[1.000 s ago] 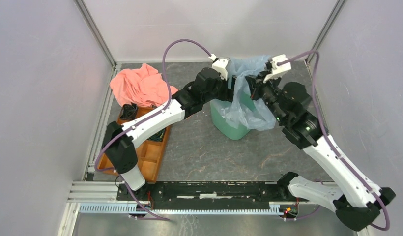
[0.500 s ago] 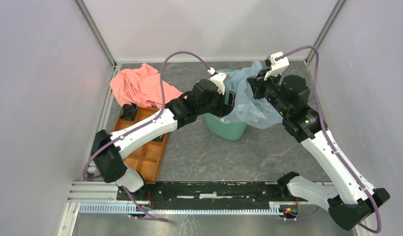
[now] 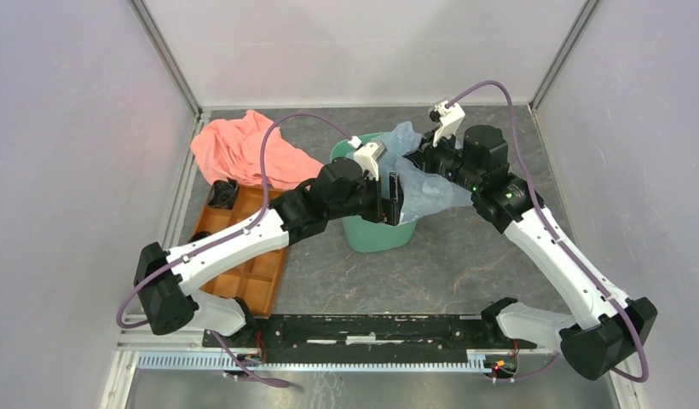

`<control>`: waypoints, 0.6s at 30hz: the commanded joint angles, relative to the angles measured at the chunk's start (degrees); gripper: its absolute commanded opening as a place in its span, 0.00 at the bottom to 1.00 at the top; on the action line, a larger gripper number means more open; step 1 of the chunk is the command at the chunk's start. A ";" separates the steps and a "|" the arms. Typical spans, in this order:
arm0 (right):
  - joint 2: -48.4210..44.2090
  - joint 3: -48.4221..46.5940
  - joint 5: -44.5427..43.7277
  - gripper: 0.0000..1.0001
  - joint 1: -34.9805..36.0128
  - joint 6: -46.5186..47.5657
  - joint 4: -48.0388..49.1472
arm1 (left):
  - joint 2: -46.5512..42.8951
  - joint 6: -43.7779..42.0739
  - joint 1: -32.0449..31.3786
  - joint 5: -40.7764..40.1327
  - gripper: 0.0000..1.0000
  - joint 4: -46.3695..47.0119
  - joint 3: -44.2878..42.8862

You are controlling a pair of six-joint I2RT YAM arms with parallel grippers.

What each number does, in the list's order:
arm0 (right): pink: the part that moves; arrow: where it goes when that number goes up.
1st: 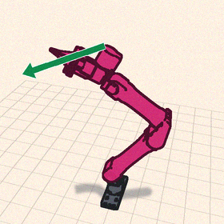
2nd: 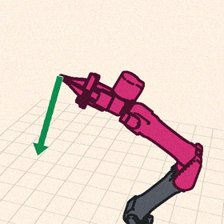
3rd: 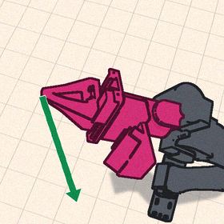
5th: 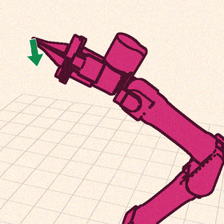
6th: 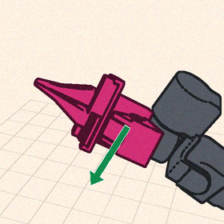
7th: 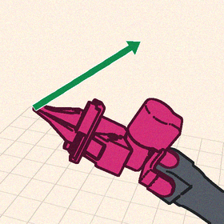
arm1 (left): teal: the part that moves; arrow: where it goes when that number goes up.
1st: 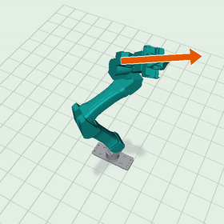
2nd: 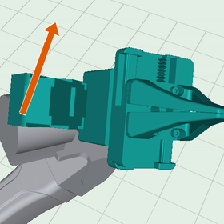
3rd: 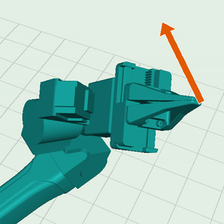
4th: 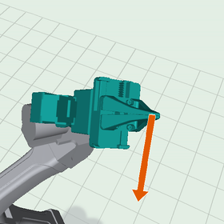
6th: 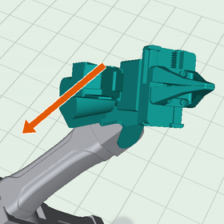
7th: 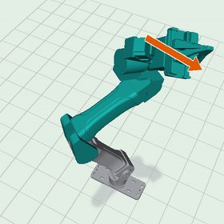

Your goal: Put the trash bags into the trash bin

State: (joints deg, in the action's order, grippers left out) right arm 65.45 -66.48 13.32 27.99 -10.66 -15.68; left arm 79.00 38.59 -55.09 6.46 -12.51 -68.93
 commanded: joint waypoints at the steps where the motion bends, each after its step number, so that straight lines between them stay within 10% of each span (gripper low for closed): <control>1: 0.12 -3.43 0.58 0.00 -0.43 1.22 -0.98 | -1.36 -2.19 -0.37 -5.20 0.90 -4.61 -6.35; 18: -4.66 -6.42 -0.56 0.00 -0.37 0.35 6.30 | -13.20 -18.01 1.47 -25.25 0.96 -10.67 -9.50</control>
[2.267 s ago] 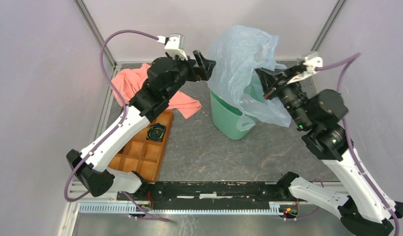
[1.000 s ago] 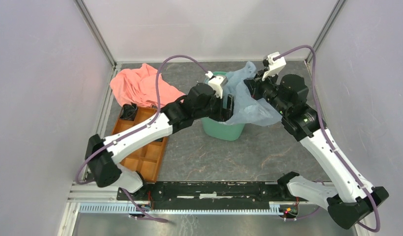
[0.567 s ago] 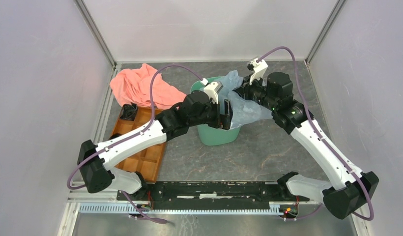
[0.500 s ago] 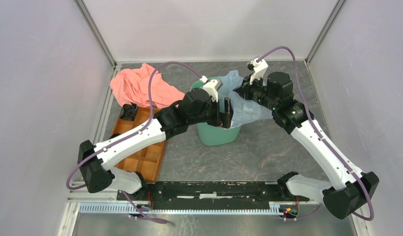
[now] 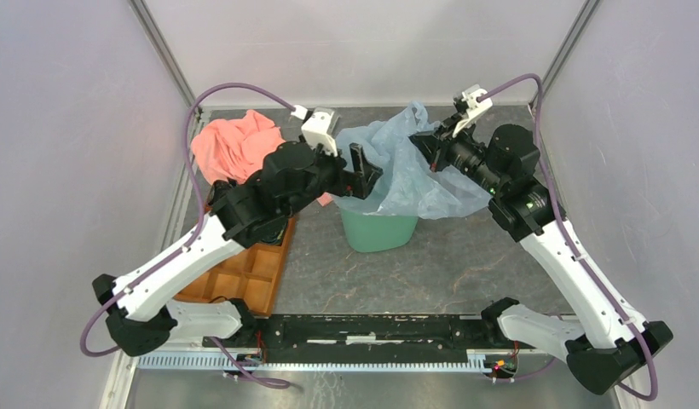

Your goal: Put the trash bags into the trash bin

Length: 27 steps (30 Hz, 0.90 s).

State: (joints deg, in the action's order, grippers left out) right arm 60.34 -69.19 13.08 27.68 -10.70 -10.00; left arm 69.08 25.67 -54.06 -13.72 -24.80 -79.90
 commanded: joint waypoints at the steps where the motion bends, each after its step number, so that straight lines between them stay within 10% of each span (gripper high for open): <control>1: 0.35 -4.23 -0.69 0.01 -0.06 0.63 0.02 | -4.12 -5.51 0.49 -6.24 0.96 1.47 1.69; 9: -2.74 -0.07 2.03 0.01 -0.12 0.29 3.37 | -7.25 -2.44 8.20 -8.13 0.92 6.51 5.83; 17: -2.52 0.46 4.80 0.01 -0.10 -0.79 5.58 | 6.70 2.57 9.00 16.03 0.51 16.80 5.19; 27: 5.01 -1.26 8.45 0.01 -0.09 -9.06 9.53 | 16.69 2.21 5.20 8.09 0.48 15.93 5.06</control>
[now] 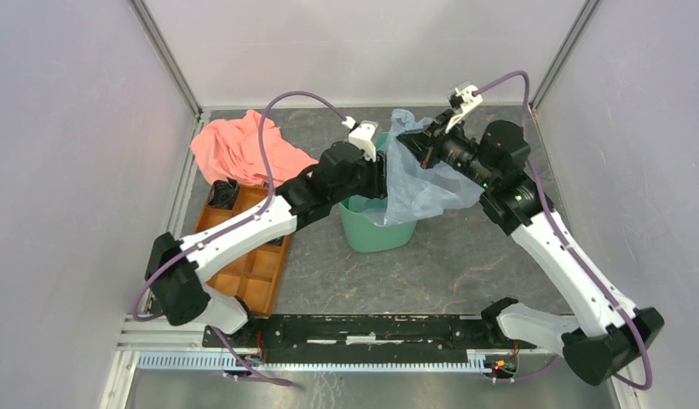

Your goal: Put the trash bags into the trash bin

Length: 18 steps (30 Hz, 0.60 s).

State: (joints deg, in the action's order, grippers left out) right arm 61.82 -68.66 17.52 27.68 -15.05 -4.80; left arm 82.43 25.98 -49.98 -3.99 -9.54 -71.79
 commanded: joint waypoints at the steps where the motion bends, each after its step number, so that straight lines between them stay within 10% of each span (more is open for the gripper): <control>1: 4.35 -1.66 5.14 0.01 -0.13 -5.57 4.42 | 3.12 1.89 1.26 -2.46 0.47 0.49 -3.09; 18: 3.50 -7.35 0.04 0.01 -0.15 2.37 -2.23 | -15.99 -2.45 1.97 -8.09 0.74 -5.06 0.35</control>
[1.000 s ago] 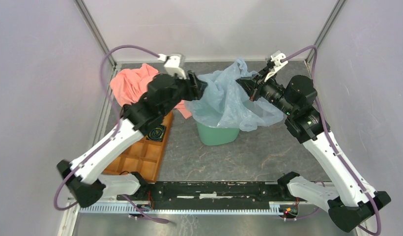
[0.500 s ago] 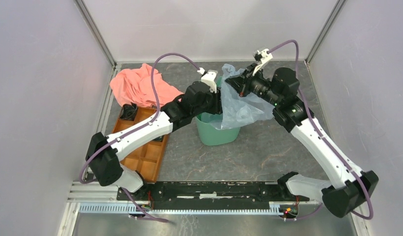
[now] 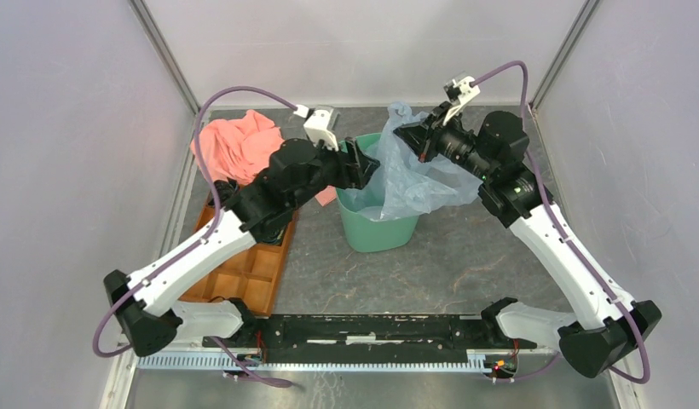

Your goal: Put the trash bags into the trash bin

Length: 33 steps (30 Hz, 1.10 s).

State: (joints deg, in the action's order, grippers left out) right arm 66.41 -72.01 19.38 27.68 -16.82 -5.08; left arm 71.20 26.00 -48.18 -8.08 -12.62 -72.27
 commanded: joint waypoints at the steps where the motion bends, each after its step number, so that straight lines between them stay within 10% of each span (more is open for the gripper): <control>1: -1.15 -4.06 -1.60 0.01 -0.14 4.40 -2.03 | -5.96 -2.30 0.19 -3.82 0.76 -2.02 0.88; 7: -1.55 -3.34 1.09 0.01 -0.11 3.01 0.08 | -9.78 2.38 0.37 8.50 1.00 5.13 0.39; 33: -1.86 7.90 -0.51 0.01 1.41 -27.34 29.38 | 3.00 11.15 1.18 27.44 1.00 27.88 0.18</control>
State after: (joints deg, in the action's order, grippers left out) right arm 65.58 -65.89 21.15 28.64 -39.00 17.28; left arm 75.85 35.14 -47.72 18.31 9.39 -72.73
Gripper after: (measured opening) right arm 0.011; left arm 0.994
